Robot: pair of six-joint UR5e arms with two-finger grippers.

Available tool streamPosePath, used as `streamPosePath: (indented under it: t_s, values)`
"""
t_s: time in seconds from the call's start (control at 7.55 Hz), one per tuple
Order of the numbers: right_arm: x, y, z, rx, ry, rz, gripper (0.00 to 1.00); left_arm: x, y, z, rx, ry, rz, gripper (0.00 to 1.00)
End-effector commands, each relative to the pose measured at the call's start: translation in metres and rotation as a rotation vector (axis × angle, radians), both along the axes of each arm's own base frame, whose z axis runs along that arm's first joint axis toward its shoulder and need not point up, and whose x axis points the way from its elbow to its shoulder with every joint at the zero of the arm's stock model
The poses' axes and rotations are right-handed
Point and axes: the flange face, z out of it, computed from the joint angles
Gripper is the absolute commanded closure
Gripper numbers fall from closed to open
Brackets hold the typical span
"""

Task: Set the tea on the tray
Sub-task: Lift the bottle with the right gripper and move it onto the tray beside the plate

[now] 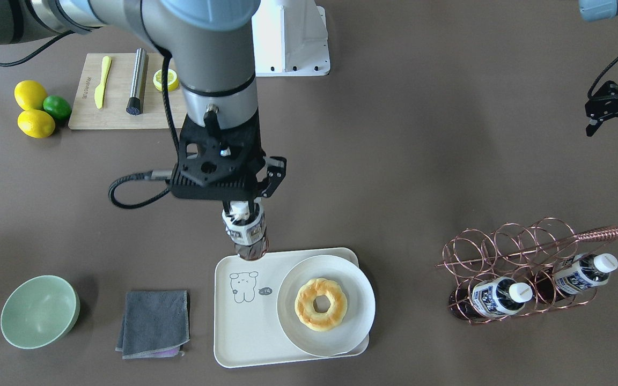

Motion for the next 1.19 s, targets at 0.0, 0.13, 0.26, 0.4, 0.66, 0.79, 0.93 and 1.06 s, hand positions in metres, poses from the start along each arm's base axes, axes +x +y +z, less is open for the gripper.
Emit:
streamPosePath:
  t_s: [0.0, 0.13, 0.26, 0.4, 0.66, 0.79, 0.93, 1.06]
  values:
    - [0.002, -0.093, 0.012, -0.027, 0.029, 0.01, 1.0, -0.001, 0.0, -0.004, 0.009, -0.001, -0.005, 0.02]
    - [-0.004, -0.104, 0.03, -0.042, 0.043, 0.006, 1.0, -0.001, 0.0, -0.004, 0.009, -0.003, -0.006, 0.02]
    - [-0.016, -0.105, 0.038, -0.037, 0.037, 0.001, 1.0, -0.001, 0.001, -0.008, 0.016, 0.0, -0.006, 0.02]
    - [-0.028, -0.105, 0.045, -0.03, 0.031, -0.007, 1.0, -0.002, 0.005, -0.015, 0.025, 0.006, -0.012, 0.02]
    - [-0.041, -0.1, 0.057, -0.028, 0.029, -0.015, 1.0, -0.002, 0.004, -0.015, 0.026, 0.006, -0.011, 0.02]
    - [-0.048, -0.095, 0.059, -0.035, 0.032, -0.016, 1.0, -0.002, 0.002, -0.015, 0.026, 0.006, -0.011, 0.02]
    - [-0.049, -0.094, 0.064, -0.037, 0.033, -0.017, 1.0, -0.001, 0.001, -0.015, 0.027, 0.006, -0.009, 0.02]
    - [-0.049, -0.092, 0.066, -0.037, 0.032, -0.02, 1.0, 0.0, 0.001, -0.015, 0.027, 0.006, -0.009, 0.02]
